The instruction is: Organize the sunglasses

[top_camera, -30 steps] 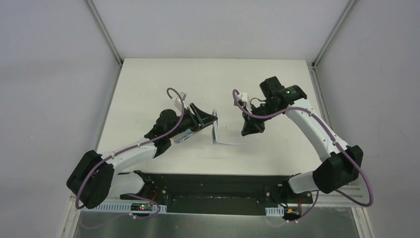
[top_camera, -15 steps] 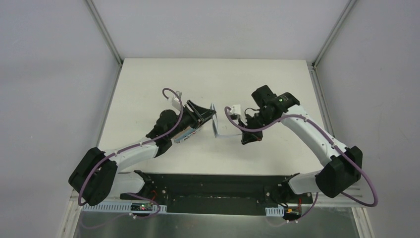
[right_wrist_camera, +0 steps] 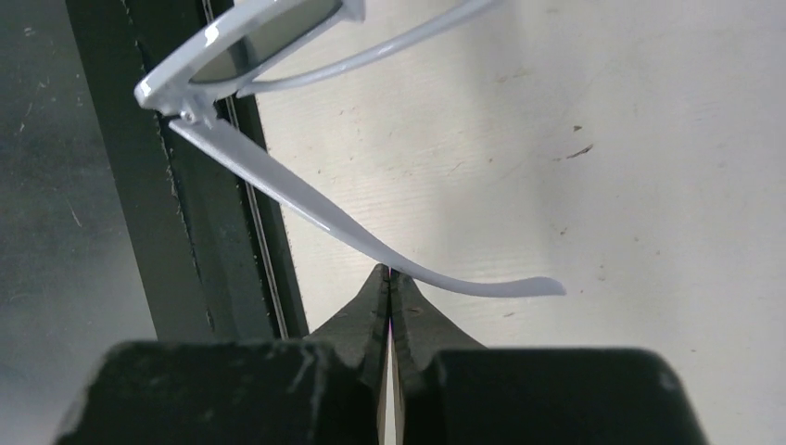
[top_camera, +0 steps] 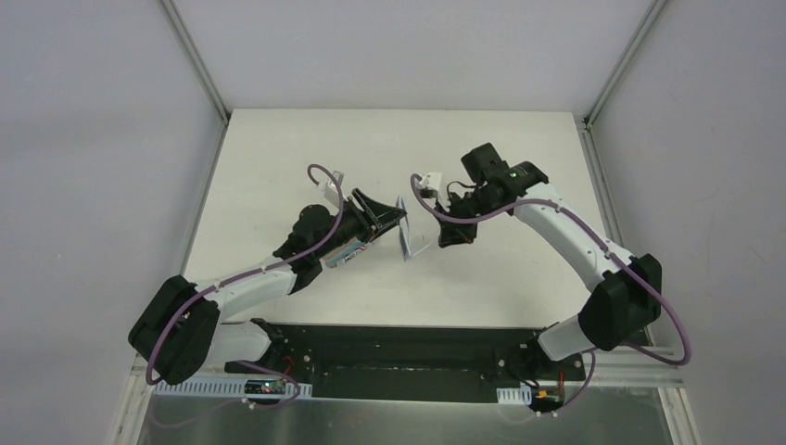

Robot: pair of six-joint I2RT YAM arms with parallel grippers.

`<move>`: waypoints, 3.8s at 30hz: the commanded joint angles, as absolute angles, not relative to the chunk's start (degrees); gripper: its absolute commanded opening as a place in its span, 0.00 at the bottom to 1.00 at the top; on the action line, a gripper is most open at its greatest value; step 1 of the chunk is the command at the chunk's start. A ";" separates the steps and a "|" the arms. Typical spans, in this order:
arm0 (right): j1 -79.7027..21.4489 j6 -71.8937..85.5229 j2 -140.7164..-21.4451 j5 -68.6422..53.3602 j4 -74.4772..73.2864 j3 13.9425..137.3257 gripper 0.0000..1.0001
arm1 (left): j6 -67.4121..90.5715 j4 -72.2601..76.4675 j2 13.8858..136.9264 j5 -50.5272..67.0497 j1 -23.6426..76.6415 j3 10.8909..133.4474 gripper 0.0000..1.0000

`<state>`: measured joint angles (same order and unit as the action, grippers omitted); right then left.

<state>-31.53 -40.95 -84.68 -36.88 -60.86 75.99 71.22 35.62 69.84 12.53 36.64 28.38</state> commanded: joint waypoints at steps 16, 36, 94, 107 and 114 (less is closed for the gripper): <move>-33.22 -28.39 -91.62 -45.54 -50.08 85.25 0.07 | 74.64 42.16 71.90 15.12 37.70 29.79 0.00; -33.30 -25.15 -92.61 -44.74 -50.21 86.14 0.13 | 75.23 41.75 72.43 14.03 38.06 29.81 0.00; -58.66 -60.25 -73.35 14.17 -43.70 79.05 0.87 | 105.32 10.71 86.81 -11.77 37.66 52.39 0.00; -14.17 -36.87 -68.40 -26.62 -47.60 84.40 0.90 | 75.65 -12.08 101.70 -8.93 42.76 73.79 0.00; -0.62 -29.74 -69.21 -32.76 -44.38 78.72 0.90 | 61.37 -32.55 112.80 -17.20 50.19 92.36 0.00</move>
<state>-4.60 -35.66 -69.30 -24.97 -46.74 80.93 72.40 -20.27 109.25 -12.49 47.37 83.44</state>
